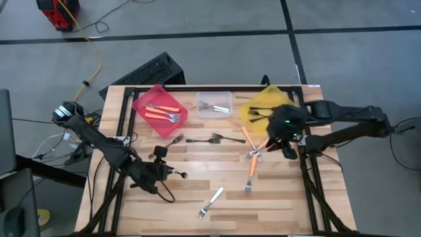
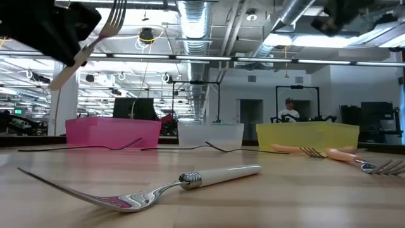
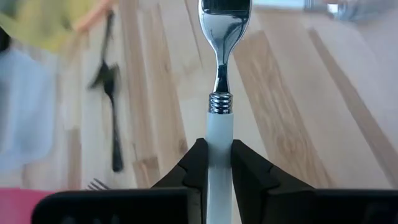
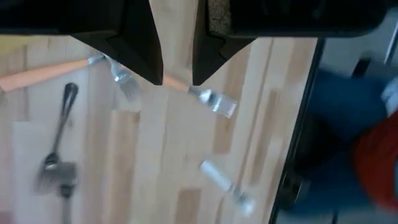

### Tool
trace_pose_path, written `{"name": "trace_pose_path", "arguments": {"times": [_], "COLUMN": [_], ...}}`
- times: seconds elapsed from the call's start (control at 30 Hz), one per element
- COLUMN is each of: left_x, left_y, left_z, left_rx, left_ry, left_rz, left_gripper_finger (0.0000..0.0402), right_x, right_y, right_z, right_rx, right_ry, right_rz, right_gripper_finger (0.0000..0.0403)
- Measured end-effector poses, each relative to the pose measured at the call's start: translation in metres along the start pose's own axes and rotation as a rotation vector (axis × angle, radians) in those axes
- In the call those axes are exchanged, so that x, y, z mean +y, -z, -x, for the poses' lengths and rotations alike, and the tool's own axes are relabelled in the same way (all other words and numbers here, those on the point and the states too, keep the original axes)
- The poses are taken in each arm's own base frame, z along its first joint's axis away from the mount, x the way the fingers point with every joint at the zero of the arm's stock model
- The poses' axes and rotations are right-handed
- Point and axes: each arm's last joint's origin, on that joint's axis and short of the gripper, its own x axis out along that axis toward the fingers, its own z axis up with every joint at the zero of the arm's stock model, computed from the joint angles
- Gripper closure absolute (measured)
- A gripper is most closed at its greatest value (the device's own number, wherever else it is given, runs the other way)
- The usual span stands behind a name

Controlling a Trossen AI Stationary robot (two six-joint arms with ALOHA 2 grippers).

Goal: Sort silverware by color (type)
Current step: Put the white fork into the transparent bin

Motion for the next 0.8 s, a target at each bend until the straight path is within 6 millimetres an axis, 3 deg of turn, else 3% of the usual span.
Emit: {"name": "trace_pose_path", "arguments": {"times": [0.1,0.23,0.53,0.67,0.8], "left_x": [0.006,0.016,0.046,0.060,0.073], "left_y": [-0.007,-0.017,-0.040,-0.035,-0.022], "left_z": [0.006,0.009,0.001,-0.014,-0.028], "left_rx": [-0.079,-0.179,-0.398,-0.515,-0.619], "left_ry": [-0.010,-0.003,0.040,0.047,0.028], "left_rz": [0.012,0.029,0.038,0.049,0.094], "left_gripper_finger": [0.0369,0.0375,0.0368,0.0371,0.0363], "right_x": [-0.005,-0.009,-0.012,-0.014,-0.021], "right_y": [0.024,0.035,0.015,0.002,-0.005], "right_z": [-0.007,-0.018,-0.052,-0.068,-0.091], "right_rx": [-0.141,-0.371,-0.639,-0.686,-0.665], "right_ry": [0.024,0.006,0.026,0.074,0.087], "right_rz": [-0.067,-0.060,0.226,0.303,0.304], "right_gripper_finger": [0.0290,0.0290,0.0289,0.0284,0.0250]}}
